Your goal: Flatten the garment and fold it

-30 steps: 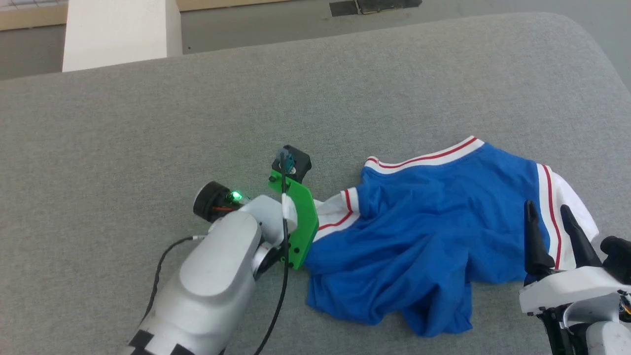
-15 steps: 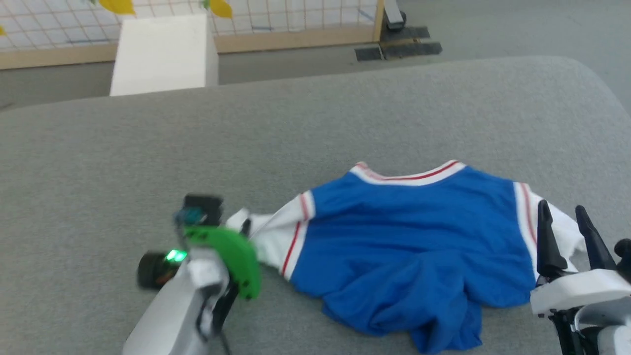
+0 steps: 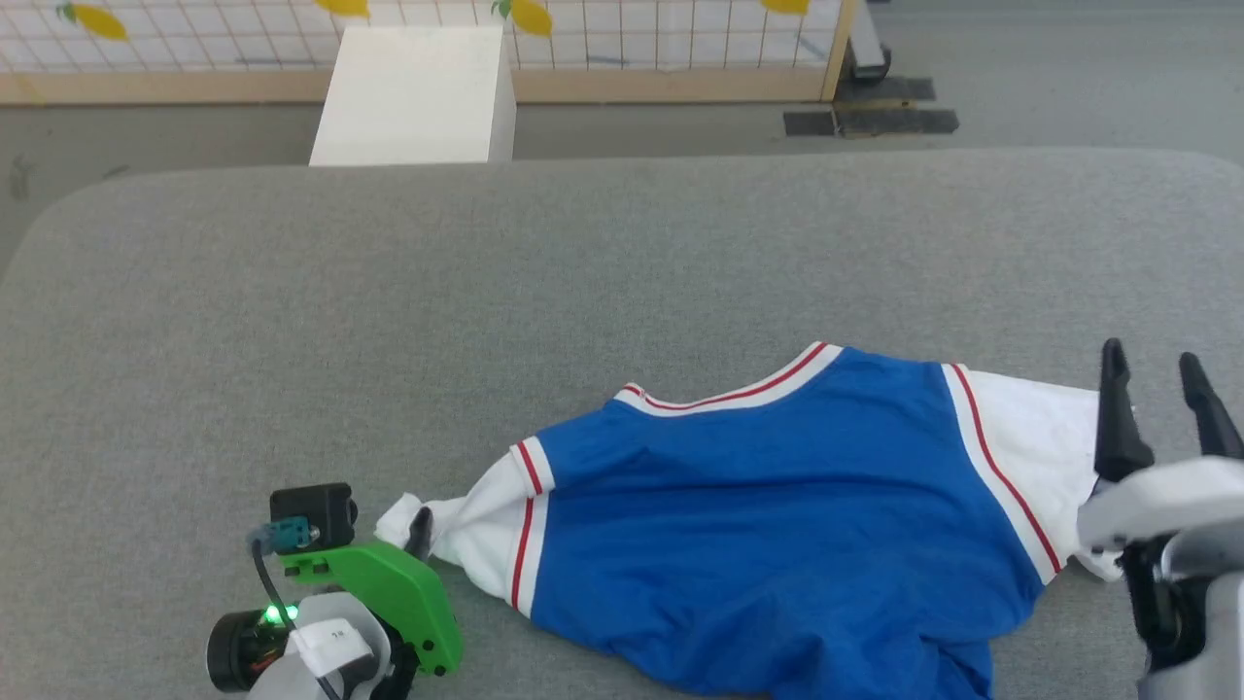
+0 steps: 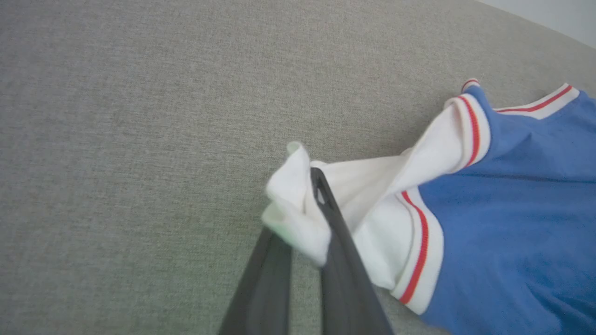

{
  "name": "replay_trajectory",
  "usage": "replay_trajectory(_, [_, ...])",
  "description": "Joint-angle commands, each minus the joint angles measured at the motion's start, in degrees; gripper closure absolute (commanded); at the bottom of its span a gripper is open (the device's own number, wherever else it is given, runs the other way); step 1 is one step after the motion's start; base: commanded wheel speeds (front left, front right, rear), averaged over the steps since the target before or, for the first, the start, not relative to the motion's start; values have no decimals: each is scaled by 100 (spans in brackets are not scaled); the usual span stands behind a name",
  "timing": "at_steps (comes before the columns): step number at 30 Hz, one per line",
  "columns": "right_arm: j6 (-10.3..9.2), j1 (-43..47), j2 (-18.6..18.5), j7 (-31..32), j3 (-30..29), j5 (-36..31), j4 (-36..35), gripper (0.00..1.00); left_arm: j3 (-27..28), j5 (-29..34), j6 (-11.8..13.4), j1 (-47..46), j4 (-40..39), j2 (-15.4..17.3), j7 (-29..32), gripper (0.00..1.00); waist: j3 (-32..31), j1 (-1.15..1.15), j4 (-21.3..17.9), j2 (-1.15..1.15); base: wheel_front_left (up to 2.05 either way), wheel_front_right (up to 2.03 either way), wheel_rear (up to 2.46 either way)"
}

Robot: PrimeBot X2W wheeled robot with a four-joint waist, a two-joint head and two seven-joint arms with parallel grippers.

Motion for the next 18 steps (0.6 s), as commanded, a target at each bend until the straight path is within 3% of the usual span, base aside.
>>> replay_trajectory(1, [-9,-254,-1,171,-155,-83,251,0,51,-66,49,45,-51,58,-17,100,134,0,83,0,0,0,0])
replay_trajectory(9, [-9,-1603,-1,1955,-1311,-913,1935,0,68,-105,55,-101,-233,53,-27,100,501,0,235,0,0,0,0])
replay_trajectory(18, [-9,-2514,-1,3310,-2575,-2066,2793,0,-80,-139,-65,-311,-210,-20,16,100,777,0,413,0,0,0,0])
